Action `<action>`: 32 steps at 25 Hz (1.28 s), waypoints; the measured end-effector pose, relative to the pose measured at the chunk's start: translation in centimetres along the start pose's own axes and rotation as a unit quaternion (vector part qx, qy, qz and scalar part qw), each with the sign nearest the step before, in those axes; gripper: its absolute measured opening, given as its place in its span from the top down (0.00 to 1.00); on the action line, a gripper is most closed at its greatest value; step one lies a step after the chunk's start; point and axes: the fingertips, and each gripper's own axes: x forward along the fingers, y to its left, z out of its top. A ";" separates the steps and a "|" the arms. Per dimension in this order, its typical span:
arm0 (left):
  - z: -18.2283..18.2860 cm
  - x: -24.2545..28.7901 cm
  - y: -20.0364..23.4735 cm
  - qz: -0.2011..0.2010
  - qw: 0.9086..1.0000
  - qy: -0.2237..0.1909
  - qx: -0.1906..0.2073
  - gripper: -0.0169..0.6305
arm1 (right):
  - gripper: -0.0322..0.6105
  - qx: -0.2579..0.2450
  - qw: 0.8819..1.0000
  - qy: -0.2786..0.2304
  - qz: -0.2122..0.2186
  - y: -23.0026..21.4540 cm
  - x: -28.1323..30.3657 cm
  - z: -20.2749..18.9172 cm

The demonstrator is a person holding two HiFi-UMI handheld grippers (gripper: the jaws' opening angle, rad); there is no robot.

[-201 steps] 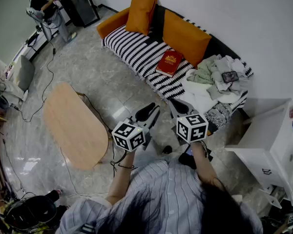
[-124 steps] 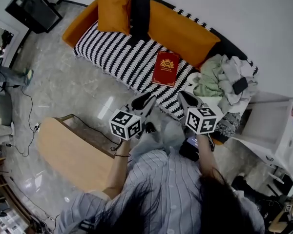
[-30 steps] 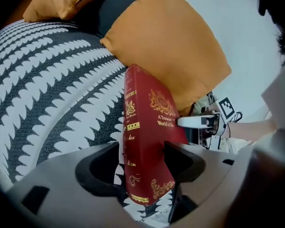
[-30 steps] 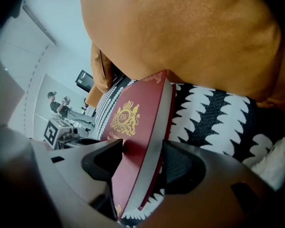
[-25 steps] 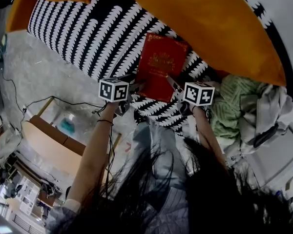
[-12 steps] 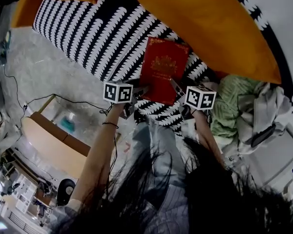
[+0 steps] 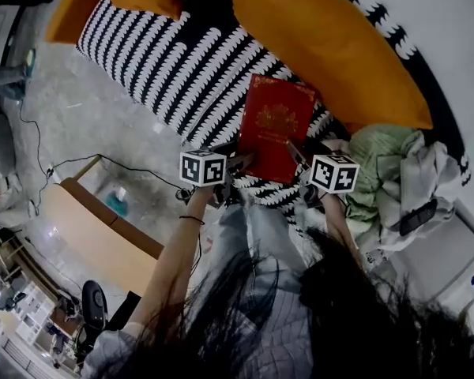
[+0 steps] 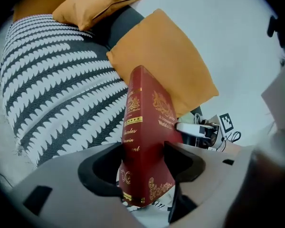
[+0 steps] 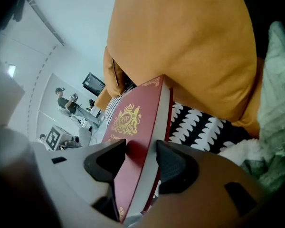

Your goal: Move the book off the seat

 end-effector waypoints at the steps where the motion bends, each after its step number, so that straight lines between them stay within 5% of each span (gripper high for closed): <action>1: 0.2 -0.4 -0.6 -0.001 1.000 -0.007 0.000 0.52 | 0.62 -0.003 1.000 -0.001 0.000 0.4 -0.6 0.4; 32: 4.4 -16.3 -15.4 -0.005 0.980 -0.197 0.009 0.55 | 0.63 -0.128 0.988 -0.046 0.066 16.2 -13.3 9.9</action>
